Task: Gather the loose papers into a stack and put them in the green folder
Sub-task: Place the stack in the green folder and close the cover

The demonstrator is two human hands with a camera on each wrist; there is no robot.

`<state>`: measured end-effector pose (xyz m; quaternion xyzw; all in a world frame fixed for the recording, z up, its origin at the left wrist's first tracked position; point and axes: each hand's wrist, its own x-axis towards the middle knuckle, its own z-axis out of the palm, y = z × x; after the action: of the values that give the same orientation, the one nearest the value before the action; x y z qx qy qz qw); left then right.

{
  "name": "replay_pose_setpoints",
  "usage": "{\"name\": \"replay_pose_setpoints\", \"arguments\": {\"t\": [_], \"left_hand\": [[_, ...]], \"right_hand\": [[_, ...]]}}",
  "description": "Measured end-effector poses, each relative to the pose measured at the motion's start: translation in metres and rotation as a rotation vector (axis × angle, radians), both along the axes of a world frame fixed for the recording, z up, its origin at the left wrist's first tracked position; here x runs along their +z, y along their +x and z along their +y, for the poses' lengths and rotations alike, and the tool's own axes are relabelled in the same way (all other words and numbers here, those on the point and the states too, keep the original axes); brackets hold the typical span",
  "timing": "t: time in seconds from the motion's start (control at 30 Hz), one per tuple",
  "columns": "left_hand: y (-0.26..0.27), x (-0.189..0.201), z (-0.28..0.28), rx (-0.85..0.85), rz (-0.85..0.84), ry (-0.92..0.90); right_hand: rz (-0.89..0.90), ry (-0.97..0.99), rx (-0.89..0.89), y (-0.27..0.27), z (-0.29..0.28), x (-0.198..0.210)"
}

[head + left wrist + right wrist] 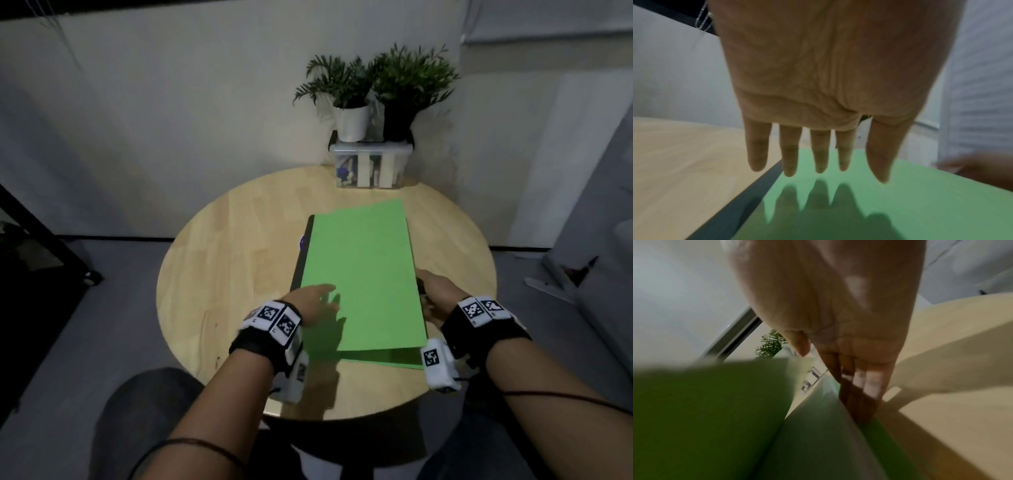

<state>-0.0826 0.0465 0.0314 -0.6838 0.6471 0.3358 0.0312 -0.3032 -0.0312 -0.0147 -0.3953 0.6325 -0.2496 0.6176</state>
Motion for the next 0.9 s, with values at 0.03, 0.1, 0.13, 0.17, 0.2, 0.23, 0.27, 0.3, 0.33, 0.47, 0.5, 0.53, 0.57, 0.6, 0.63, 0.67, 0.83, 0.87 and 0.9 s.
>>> {"name": "replay_pose_setpoints", "arguments": {"t": [0.03, 0.1, 0.13, 0.17, 0.2, 0.23, 0.27, 0.3, 0.33, 0.47, 0.5, 0.53, 0.57, 0.6, 0.63, 0.67, 0.83, 0.87, 0.9], "left_hand": [[0.004, -0.012, 0.0, -0.043, -0.05, 0.051], [0.008, -0.032, 0.002, -0.112, -0.154, 0.108], [0.009, -0.041, 0.002, -0.133, -0.211, 0.109], [0.008, -0.048, 0.002, -0.136, -0.255, 0.1], [0.007, -0.053, 0.003, -0.126, -0.28, 0.093], [0.006, -0.057, 0.004, -0.113, -0.29, 0.071], [0.006, -0.06, 0.006, -0.1, -0.297, 0.047], [0.007, -0.062, 0.006, -0.088, -0.3, 0.034], [0.009, -0.064, 0.005, -0.083, -0.299, 0.025], [0.023, -0.063, -0.002, -0.025, -0.287, 0.055], [0.027, -0.061, -0.004, -0.001, -0.286, 0.063], [0.03, -0.059, -0.006, 0.023, -0.286, 0.063], [0.035, -0.058, -0.009, 0.046, -0.285, 0.053], [0.04, -0.058, -0.013, 0.068, -0.285, 0.04], [0.045, -0.057, -0.017, 0.09, -0.288, 0.027], [0.051, -0.057, -0.023, 0.111, -0.289, 0.019], [0.081, -0.062, -0.061, 0.203, -0.277, -0.033], [0.089, -0.064, -0.071, 0.218, -0.271, -0.049], [0.099, -0.066, -0.081, 0.229, -0.261, -0.06]], "right_hand": [[-0.084, 0.025, -0.063, -0.005, 0.003, 0.002], [-0.192, 0.052, -0.086, -0.011, 0.004, -0.002], [-0.201, 0.031, -0.059, -0.011, 0.007, -0.002], [-0.203, 0.016, -0.011, -0.01, 0.007, -0.004], [-0.21, 0.003, 0.011, -0.007, 0.009, -0.005], [-0.208, -0.021, 0.034, -0.002, 0.009, -0.007], [-0.208, -0.047, 0.066, 0.003, 0.012, -0.006], [-0.175, -0.081, 0.12, 0.008, 0.014, -0.006], [-0.058, -0.13, 0.21, 0.014, 0.015, -0.007], [0.87, -0.466, 0.678, 0.044, 0.017, -0.013], [0.93, -0.518, 0.744, 0.052, 0.018, -0.012], [0.959, -0.568, 0.806, 0.062, 0.018, -0.015], [0.987, -0.594, 0.86, 0.071, 0.019, -0.014], [1.009, -0.622, 0.899, 0.079, 0.017, -0.017], [1.022, -0.645, 0.926, 0.087, 0.013, -0.018], [1.028, -0.651, 0.928, 0.093, 0.007, -0.02], [0.951, -0.621, 0.864, 0.123, -0.035, -0.036], [0.936, -0.62, 0.858, 0.131, -0.045, -0.041], [0.931, -0.617, 0.86, 0.139, -0.054, -0.044]]}}
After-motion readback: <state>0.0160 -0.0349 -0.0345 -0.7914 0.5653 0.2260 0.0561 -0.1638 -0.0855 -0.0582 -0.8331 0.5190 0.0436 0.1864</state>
